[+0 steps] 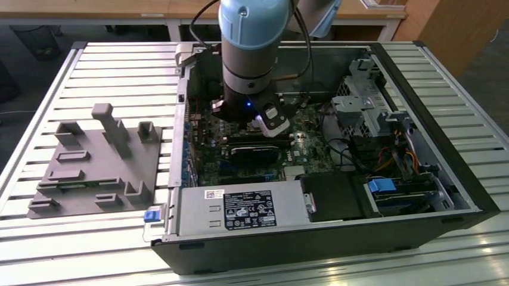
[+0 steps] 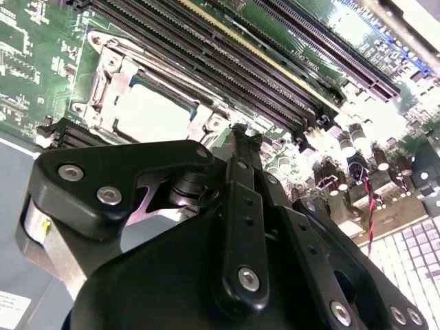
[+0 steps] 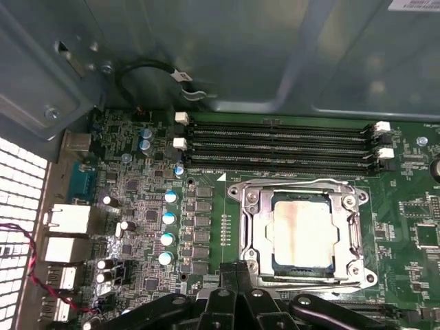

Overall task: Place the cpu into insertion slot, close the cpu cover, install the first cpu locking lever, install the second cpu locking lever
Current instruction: 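Install the second cpu locking lever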

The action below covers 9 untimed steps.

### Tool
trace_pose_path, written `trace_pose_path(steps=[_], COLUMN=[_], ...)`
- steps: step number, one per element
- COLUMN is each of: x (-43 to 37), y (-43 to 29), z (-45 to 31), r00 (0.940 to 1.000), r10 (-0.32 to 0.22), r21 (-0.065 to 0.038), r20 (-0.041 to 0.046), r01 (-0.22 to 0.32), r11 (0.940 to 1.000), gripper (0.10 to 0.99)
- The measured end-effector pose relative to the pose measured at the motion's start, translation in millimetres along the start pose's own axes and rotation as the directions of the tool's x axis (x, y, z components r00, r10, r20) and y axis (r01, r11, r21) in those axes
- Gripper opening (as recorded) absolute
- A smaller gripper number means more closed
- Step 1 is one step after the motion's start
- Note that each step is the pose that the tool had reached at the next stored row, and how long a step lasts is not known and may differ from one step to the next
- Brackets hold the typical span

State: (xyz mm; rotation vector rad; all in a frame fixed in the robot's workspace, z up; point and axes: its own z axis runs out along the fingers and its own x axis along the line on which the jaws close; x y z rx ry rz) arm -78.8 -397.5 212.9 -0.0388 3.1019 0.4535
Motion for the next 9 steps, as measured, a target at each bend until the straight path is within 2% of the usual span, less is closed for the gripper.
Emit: trace_pose_path(steps=[9], x=[-0.3], y=[3.8], z=[-12.7], r00=[1.0], r10=[0.0], r21=[0.0], r20=[0.0001], r01=[0.0], r11=[1.0], gripper=[0.106])
